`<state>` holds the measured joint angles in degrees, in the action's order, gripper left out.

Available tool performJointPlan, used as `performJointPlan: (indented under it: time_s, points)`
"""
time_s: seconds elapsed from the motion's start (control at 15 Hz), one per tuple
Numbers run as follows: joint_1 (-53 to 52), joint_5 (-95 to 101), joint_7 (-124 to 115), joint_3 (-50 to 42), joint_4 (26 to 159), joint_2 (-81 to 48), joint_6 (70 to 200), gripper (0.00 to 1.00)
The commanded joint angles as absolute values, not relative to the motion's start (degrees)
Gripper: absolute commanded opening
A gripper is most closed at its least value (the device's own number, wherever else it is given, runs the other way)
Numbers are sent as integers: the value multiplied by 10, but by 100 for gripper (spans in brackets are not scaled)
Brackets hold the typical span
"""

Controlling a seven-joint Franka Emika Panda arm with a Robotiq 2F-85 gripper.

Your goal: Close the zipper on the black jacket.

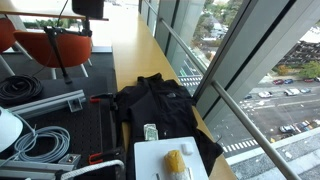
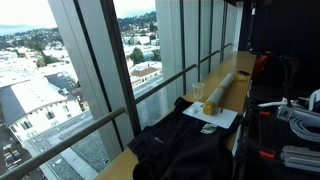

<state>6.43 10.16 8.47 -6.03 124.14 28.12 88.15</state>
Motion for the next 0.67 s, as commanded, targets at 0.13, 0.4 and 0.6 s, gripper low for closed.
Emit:
performJointPlan:
  time_s: [0.13,0.4,0.6]
  points:
    - [32,95,74,-41,1289,272,918,100]
    - [-5,84,52,-9,1343,232,1025,100]
    - [-23,104,24,20,1389,200,1156,100]
